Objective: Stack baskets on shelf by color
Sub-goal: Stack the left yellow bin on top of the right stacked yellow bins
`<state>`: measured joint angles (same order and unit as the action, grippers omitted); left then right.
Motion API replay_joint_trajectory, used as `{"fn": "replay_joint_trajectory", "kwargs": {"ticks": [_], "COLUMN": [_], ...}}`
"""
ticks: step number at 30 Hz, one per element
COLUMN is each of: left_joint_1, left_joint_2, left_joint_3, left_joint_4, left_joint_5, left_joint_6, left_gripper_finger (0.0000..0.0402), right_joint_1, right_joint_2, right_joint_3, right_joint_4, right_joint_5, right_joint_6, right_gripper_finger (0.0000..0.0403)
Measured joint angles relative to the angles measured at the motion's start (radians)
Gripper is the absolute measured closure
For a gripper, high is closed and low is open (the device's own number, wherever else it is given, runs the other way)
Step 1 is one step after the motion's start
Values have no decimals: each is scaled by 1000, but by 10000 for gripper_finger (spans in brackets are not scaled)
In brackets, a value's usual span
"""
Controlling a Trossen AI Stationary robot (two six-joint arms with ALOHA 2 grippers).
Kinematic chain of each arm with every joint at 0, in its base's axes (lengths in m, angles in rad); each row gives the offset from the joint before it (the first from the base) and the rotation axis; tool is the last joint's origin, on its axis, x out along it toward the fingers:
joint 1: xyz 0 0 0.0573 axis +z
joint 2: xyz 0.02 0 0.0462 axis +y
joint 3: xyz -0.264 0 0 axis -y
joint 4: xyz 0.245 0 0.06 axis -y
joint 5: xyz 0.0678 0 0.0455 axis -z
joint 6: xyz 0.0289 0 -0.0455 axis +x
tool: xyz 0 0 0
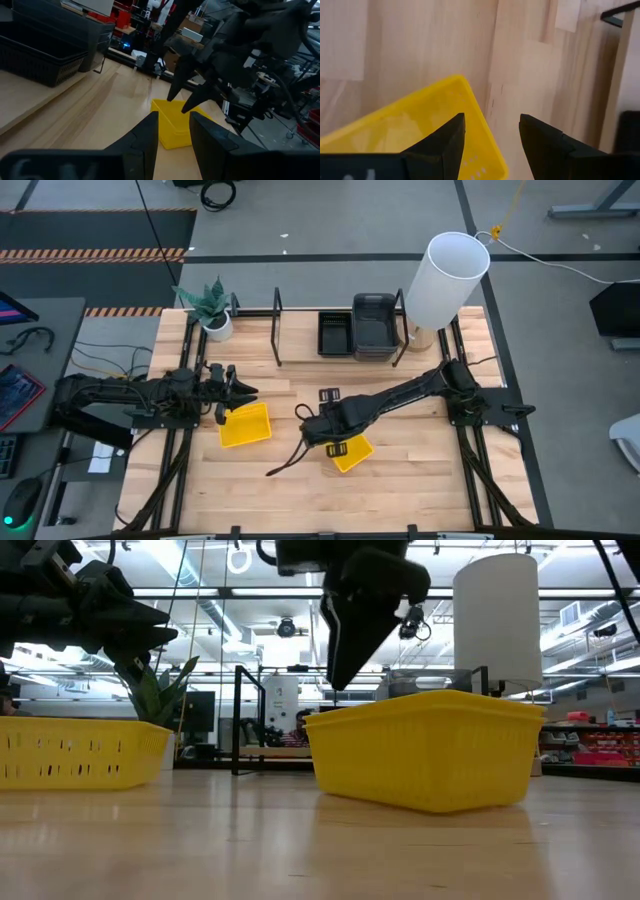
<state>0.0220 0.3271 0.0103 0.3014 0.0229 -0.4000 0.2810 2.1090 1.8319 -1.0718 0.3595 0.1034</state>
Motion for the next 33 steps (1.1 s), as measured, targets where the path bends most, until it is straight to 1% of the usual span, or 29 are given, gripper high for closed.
{"fn": "replay_joint_trajectory", "kwargs": {"ticks": [3, 6, 9, 13, 17, 20, 23, 26, 30, 33], "left_joint_1": [0, 0, 0, 0, 0, 0, 0, 0, 0, 0], "left_joint_2": [0, 0, 0, 0, 0, 0, 0, 0, 0, 0], "left_joint_3": [0, 0, 0, 0, 0, 0, 0, 0, 0, 0], "left_joint_4": [0, 0, 0, 0, 0, 0, 0, 0, 0, 0], "left_joint_5": [0, 0, 0, 0, 0, 0, 0, 0, 0, 0], "left_joint_6": [0, 1, 0, 0, 1, 0, 0, 0, 0, 0], "left_gripper_finger": [285, 285, 285, 285, 285, 285, 285, 285, 285, 285], "right_joint_1": [0, 0, 0, -20, -49, -68, -74, -72, -67, -68], "right_joint_2": [-5, -39, -105, -214, -325, -386, -412, -409, -389, -353], "right_joint_3": [-3, -58, -166, -338, -490, -584, -649, -655, -608, -563], "right_joint_4": [17, 64, 217, 433, 684, 893, 1068, 1101, 1098, 1104], "right_joint_5": [-11, -12, -17, -52, -40, -42, -45, -62, -123, -171], "right_joint_6": [22, 36, 34, 19, -2, 2, 43, 57, 50, -3], "right_gripper_finger": [212, 212, 213, 216, 215, 216, 217, 217, 218, 218]}}
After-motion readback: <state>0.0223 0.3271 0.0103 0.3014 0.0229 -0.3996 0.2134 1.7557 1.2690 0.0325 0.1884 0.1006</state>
